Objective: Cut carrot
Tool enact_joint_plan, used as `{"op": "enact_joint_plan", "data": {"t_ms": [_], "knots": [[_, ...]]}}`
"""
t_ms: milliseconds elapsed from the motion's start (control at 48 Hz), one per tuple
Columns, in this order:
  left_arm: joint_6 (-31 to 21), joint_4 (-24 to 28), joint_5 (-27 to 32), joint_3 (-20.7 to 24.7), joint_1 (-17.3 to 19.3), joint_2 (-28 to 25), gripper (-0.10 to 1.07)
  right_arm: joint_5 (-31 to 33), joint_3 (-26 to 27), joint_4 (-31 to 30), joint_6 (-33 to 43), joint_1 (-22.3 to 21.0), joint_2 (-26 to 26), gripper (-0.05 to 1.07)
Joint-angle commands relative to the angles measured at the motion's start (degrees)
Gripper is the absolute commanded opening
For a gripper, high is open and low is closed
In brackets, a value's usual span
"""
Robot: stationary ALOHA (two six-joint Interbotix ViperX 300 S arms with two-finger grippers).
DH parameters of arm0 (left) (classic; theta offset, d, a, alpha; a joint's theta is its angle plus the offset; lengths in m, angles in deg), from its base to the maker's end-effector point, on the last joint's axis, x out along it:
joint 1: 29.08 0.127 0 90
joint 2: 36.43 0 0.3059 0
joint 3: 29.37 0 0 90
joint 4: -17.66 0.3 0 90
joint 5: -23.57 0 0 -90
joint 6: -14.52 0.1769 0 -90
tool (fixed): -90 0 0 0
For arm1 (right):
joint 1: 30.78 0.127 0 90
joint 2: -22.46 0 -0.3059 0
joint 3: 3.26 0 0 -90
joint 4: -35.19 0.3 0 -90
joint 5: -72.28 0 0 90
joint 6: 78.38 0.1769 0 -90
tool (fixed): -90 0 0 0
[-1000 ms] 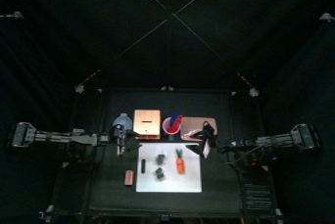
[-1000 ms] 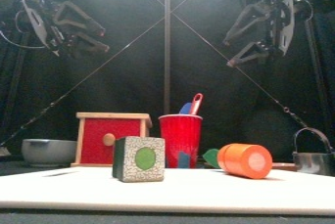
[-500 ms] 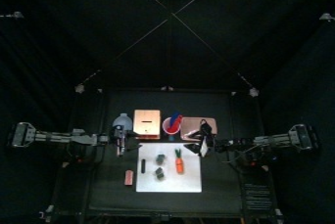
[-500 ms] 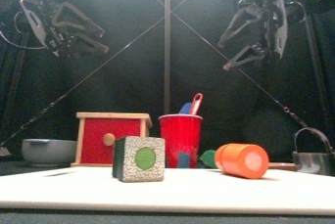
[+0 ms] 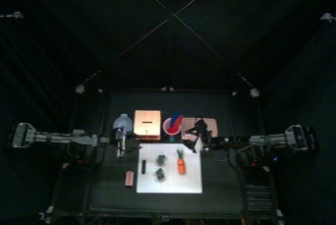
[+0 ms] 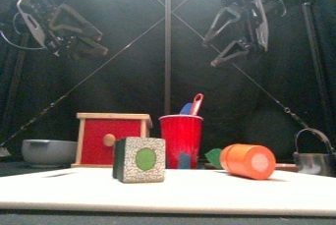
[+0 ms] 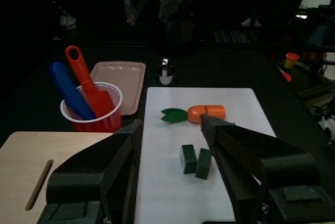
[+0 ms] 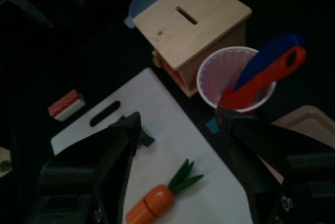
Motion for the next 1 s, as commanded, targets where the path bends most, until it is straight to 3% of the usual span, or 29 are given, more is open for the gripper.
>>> {"op": "enact_joint_plan", "data": {"t_ms": [0,292,438,708,979], "knots": [[0.0,0.8,0.0,1.4,0.1,0.0,0.87,3.9,2.4,6.8,-6.7,-1.8,0.6,0.93],[-0.1,1.2,-0.2,1.1,0.0,0.0,0.87,8.2,5.9,39.1,-38.8,-12.1,0.0,0.93],[-0.1,1.2,-0.3,1.1,0.0,0.0,0.87,10.4,8.6,49.9,-52.8,-17.9,-2.3,0.93],[-0.2,1.1,-0.3,0.7,0.0,0.0,0.87,13.6,13.4,64.4,-68.9,-26.7,-9.0,0.93],[0.0,1.2,-0.3,0.1,0.2,0.1,0.87,24.0,22.5,71.5,-79.0,-31.5,-18.7,0.93]]}}
